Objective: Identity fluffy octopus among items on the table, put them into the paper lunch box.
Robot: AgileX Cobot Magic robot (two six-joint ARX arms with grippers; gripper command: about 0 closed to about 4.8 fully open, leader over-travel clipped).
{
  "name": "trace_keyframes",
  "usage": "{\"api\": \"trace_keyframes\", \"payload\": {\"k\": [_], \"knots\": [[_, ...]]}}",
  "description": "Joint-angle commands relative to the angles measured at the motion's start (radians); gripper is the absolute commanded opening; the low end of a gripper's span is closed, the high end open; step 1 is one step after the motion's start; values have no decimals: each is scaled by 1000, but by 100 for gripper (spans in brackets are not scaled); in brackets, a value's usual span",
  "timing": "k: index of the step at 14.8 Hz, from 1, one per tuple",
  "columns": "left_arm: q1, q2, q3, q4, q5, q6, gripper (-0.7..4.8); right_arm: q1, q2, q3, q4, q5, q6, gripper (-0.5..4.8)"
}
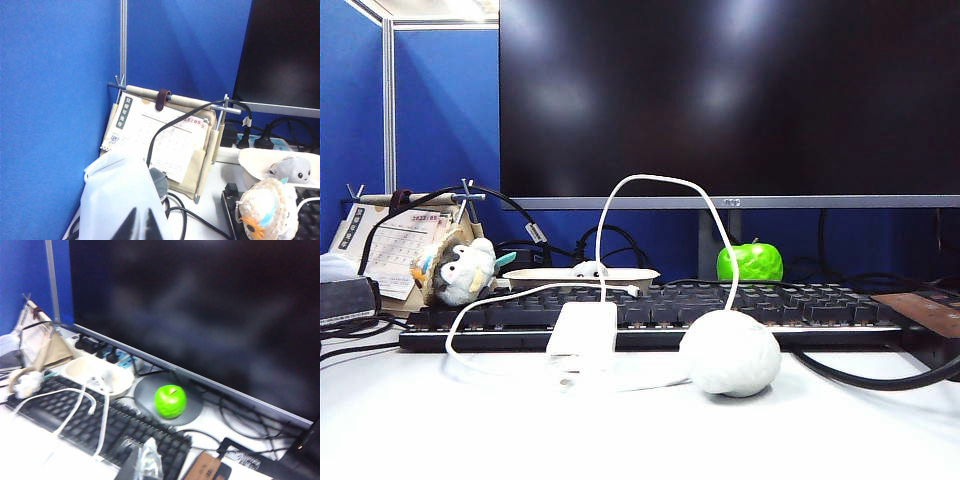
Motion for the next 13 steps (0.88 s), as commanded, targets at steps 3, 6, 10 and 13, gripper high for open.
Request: {"api": "trace_keyframes", "payload": {"k": [3,6,10,13], "knots": [[2,-3,0,6,7,-2,25,-31,-74,-296,388,2,9,-6],[2,-3,0,5,8,-2,25,-63,-203,-494,569,-25,29,-6],[1,-2,0,5,7,-2,25,-143,-295,-656,657,-35,42,-6],[2,-3,0,4,7,-2,25,-221,-299,-738,658,-35,60,-6]]}}
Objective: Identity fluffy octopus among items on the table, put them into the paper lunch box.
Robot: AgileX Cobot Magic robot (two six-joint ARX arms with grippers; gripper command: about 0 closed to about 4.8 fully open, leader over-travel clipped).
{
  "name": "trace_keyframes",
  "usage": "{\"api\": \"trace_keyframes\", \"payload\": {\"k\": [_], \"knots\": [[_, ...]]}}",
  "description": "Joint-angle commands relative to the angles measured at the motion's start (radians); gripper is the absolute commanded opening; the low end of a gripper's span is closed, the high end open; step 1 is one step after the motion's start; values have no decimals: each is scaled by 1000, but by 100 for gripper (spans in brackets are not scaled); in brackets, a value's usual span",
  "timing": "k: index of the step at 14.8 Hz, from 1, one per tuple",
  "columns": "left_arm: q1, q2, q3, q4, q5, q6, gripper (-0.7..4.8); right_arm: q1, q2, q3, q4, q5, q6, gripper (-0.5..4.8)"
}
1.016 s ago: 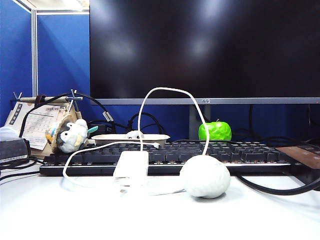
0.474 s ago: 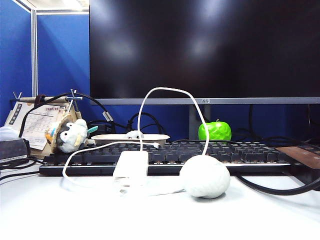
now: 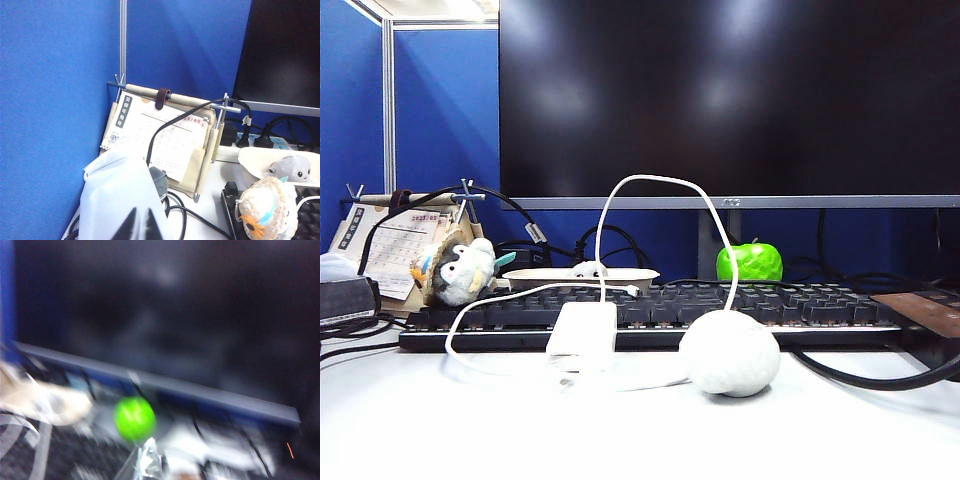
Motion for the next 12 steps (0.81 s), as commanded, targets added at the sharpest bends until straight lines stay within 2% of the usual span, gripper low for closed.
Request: {"api": "trace_keyframes", "payload": {"k": [1,9,12], "knots": [[2,-2,0,5,7,-2,25,-63,-8,-59,16,0,38,-6],[2,-3,0,5,7,-2,25,-193,-66,-150,61,-23,61,-6],[2,-3,0,4,7,-2,25,-209,-74,-183,61,-26,69,-6]]}}
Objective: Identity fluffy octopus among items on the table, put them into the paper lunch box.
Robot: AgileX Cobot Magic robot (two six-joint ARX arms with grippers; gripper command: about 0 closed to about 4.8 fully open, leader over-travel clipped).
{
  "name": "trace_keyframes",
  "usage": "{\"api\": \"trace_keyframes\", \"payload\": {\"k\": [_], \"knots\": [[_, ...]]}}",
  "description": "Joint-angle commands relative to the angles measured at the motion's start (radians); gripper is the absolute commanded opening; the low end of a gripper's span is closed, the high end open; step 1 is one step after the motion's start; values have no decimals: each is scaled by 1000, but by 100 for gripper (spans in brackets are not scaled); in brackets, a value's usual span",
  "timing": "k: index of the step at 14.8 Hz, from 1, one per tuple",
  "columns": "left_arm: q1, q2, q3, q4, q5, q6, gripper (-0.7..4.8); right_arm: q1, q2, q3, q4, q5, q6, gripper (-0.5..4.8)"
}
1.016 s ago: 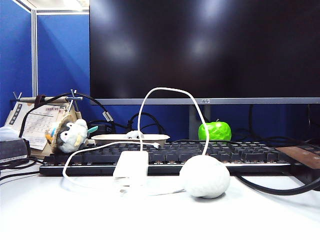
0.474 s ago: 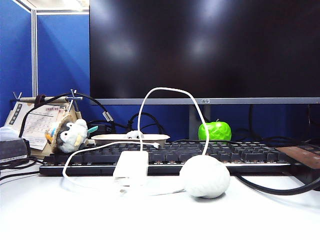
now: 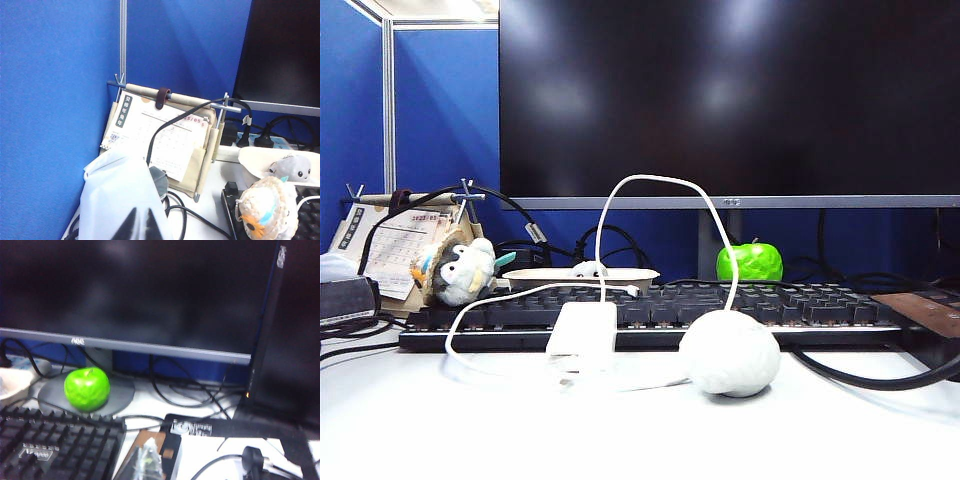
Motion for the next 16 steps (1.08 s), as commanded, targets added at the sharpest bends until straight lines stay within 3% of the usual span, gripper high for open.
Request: {"api": "trace_keyframes", "payload": {"k": [1,16], "knots": [[2,-3,0,5,7,-2,25,-3,-3,-21,18,-2,8,-6],[2,-3,0,5,7,-2,25,-59,-3,-108,32,-14,60,-6]]}}
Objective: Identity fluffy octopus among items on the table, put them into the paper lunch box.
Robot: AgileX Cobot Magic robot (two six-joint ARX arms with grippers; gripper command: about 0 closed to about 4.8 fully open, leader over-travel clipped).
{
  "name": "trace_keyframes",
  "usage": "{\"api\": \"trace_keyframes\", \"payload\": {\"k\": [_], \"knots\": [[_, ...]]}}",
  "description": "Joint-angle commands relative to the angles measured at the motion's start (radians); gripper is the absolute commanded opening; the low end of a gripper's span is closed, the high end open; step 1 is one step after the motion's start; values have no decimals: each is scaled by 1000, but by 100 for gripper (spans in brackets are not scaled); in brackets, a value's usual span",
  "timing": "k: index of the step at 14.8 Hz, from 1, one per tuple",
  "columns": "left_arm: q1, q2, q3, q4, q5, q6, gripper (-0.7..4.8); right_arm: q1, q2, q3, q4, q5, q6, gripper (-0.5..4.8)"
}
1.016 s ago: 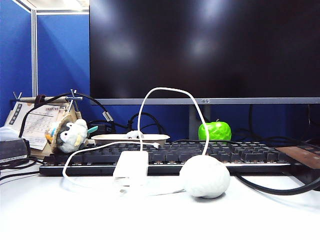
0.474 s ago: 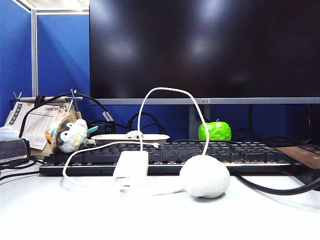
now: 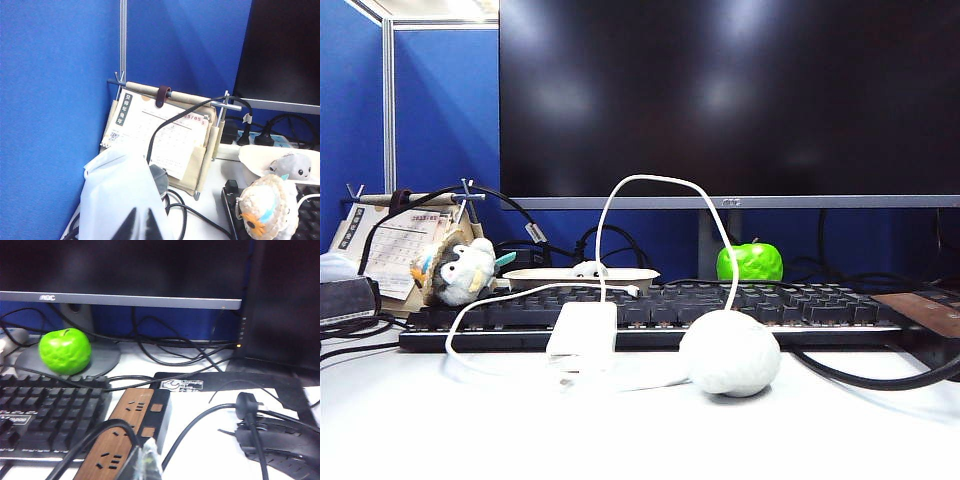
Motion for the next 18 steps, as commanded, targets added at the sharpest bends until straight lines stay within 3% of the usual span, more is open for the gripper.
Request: {"api": "trace_keyframes", "payload": {"k": [1,6,18], "knots": [[1,-3,0,11,7,-2,25,8,-2,-5,53,-10,35,-6],[2,-3,0,11,7,-2,25,88,-2,-9,60,-11,57,-6],[2,-3,0,11,7,-2,25,92,-2,-9,60,-11,56,-6]]}}
